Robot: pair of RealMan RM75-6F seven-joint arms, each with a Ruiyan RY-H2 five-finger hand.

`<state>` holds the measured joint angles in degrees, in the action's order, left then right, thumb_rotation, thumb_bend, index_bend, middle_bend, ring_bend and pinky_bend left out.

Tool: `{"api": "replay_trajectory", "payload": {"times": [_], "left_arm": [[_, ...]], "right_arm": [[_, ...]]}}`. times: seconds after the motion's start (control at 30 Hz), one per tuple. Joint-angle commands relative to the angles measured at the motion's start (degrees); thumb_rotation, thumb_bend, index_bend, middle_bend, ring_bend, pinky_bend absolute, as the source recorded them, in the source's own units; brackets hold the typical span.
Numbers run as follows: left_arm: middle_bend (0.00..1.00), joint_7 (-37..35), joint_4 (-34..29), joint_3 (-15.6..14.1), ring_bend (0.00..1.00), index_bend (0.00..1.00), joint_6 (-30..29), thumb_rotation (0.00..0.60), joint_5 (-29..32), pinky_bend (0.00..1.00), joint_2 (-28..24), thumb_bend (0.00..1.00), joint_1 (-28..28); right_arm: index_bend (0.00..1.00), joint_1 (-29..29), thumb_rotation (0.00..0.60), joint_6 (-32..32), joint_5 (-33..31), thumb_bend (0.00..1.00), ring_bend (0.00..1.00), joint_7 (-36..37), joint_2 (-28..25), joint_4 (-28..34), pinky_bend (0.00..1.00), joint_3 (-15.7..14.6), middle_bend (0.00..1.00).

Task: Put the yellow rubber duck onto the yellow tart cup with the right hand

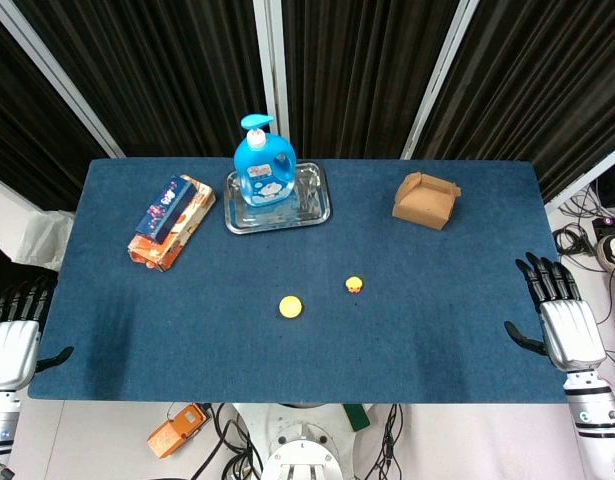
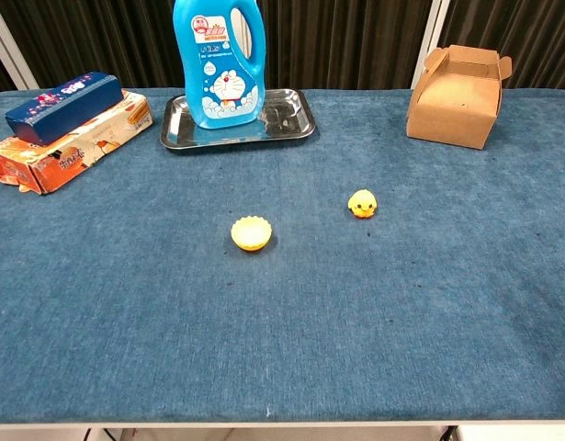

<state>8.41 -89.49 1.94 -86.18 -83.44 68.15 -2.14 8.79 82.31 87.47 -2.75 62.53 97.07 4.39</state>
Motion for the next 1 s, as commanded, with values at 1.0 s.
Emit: {"api": "replay_trajectory", "payload": {"times": [1.0], "left_arm": [[0.03, -1.3, 1.0, -1.0, 0.00, 0.04, -1.8, 0.600, -0.5, 0.00, 0.3, 0.00, 1.9]], "right_arm": [[0.20, 32.8, 0.600, -41.1, -16.8, 0.20, 0.00, -18.0, 14.6, -6.0, 0.12, 7.4, 0.05]]}}
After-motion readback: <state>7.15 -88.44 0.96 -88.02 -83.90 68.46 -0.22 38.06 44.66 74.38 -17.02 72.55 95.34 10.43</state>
